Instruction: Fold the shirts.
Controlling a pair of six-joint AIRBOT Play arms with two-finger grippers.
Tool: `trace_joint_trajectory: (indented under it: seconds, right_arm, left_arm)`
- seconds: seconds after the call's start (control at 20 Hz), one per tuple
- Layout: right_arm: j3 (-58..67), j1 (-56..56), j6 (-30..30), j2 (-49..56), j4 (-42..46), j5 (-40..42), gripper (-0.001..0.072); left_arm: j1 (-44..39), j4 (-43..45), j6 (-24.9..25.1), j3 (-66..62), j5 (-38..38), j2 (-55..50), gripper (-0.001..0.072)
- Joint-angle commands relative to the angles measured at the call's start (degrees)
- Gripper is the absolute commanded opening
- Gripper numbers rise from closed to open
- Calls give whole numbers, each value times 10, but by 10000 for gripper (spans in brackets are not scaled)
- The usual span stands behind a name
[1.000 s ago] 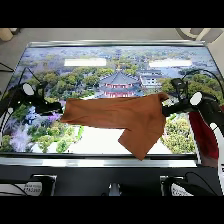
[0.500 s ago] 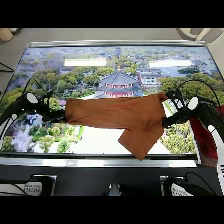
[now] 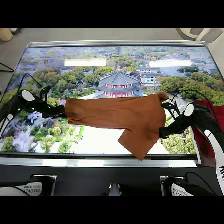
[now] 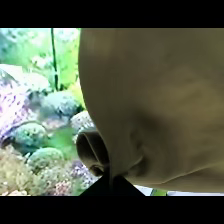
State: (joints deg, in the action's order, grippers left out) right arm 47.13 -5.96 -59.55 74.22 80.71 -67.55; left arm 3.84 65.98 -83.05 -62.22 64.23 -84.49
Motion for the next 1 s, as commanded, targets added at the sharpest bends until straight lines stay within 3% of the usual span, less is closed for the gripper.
trace_joint_trajectory:
  seconds: [0.0,0.1,0.15,0.25,0.3,0.4,0.65,0.95]
  right_arm:
    - [-34,0,2,3,-61,62,669]
    - [-34,0,2,12,-116,92,572]
    - [-34,0,3,14,-138,116,448]
    - [-24,0,5,10,-150,151,60]
    - [-8,0,14,4,-146,147,22]
    - [45,0,42,-21,-129,115,21]
    - [257,0,65,-152,-57,58,21]
    - [460,0,43,-351,-19,166,20]
  left_arm:
    - [0,-2,6,-2,5,26,26]
    - [0,-3,6,-2,5,33,26]
    - [0,-3,6,-2,6,37,26]
    - [0,-2,7,-2,9,50,26]
    - [0,-2,9,-3,8,60,26]
    - [0,-2,33,-25,9,92,26]
    - [6,2,24,-209,8,206,26]
    - [12,28,-43,-475,-66,365,25]
